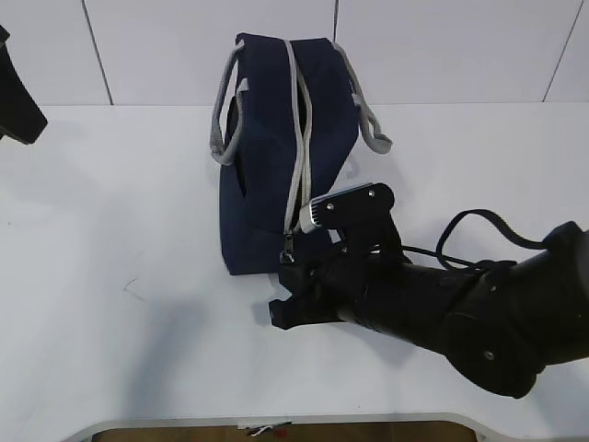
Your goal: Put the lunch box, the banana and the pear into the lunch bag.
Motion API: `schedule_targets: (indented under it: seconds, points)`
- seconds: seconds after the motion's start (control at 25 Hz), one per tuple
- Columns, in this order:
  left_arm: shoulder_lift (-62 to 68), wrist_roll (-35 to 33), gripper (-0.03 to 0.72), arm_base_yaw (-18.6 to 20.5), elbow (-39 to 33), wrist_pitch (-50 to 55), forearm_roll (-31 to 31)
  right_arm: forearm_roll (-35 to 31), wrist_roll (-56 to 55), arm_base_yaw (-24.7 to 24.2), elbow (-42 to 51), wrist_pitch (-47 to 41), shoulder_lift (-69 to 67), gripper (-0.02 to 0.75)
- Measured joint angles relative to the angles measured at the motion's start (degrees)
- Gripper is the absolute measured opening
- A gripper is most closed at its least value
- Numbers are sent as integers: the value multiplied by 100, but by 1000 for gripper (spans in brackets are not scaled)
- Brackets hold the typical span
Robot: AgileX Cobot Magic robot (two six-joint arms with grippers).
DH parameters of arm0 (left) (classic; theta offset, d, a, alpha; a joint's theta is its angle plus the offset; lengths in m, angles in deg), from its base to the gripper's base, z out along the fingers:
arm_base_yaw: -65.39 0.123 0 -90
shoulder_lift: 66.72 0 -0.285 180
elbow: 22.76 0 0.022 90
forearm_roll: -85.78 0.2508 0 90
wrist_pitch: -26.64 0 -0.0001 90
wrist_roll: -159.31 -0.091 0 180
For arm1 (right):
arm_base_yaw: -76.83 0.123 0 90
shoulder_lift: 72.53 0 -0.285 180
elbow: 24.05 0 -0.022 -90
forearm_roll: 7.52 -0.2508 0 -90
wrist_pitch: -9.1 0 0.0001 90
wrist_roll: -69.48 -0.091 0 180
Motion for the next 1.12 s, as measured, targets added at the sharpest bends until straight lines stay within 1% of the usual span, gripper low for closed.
schedule_targets:
  seconds: [0.24, 0.44, 0.56, 0.72, 0.96, 1.12]
  points:
    - [0, 0, 316, 0, 0, 0, -9, 5, 0, 0, -8, -13, -108, 175]
    - [0, 0, 316, 0, 0, 0, -9, 14, 0, 0, -8, 79, -108, 172]
    - [0, 0, 316, 0, 0, 0, -9, 14, 0, 0, -8, 151, -108, 127]
    - [0, 0, 316, 0, 0, 0, -9, 14, 0, 0, -8, 122, -108, 15]
    - [0, 0, 316, 0, 0, 0, -9, 14, 0, 0, -8, 21, -108, 13]
    - [0, 0, 316, 0, 0, 0, -11, 14, 0, 0, -8, -423, 177, 13]
